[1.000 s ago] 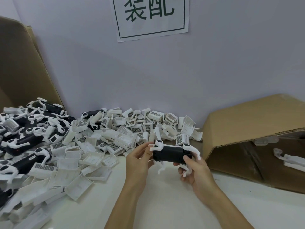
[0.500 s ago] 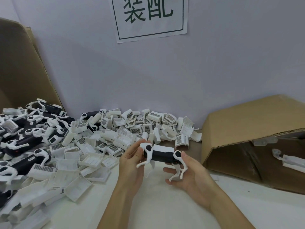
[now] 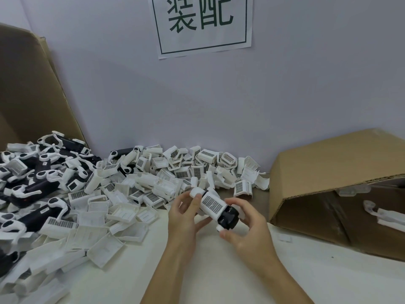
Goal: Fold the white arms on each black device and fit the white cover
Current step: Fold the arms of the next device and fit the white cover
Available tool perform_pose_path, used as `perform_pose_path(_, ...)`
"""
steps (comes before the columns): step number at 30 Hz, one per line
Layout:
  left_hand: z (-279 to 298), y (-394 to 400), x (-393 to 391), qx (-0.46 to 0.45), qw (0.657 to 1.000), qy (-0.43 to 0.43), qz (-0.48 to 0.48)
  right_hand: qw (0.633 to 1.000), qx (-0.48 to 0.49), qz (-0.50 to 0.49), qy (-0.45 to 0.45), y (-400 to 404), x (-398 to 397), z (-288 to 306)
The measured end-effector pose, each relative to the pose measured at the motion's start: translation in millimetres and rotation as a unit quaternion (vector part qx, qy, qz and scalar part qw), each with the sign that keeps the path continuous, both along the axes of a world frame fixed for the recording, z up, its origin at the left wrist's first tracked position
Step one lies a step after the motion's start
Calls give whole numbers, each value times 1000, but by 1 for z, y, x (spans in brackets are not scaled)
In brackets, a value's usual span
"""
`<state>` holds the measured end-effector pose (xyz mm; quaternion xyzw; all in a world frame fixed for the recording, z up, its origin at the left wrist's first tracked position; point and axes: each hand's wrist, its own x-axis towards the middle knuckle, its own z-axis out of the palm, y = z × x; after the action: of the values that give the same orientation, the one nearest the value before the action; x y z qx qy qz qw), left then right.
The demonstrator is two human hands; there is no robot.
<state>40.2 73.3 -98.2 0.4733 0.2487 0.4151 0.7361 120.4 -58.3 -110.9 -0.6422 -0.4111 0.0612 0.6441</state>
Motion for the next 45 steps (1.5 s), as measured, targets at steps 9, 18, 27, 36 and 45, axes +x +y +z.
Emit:
perform_pose_path(9,1,4,1,-53,996,-66,35,947,-32,-36,-317,4,-8,-2)
perform_pose_path(18,5,6,-4,35,998,-31,31,997,-51,-20,-54,4,-5,-7)
perform_pose_path(27,1,-4,3,182,974,69,114,996,-76,25,44,3,-3,1)
perform_pose_path(36,-2,-2,6,229,956,89,159,984,-164,-8,-66,2,-2,24)
perform_pose_path(45,-9,-11,5,320,901,87,281,884,215,39,414,-11,37,106)
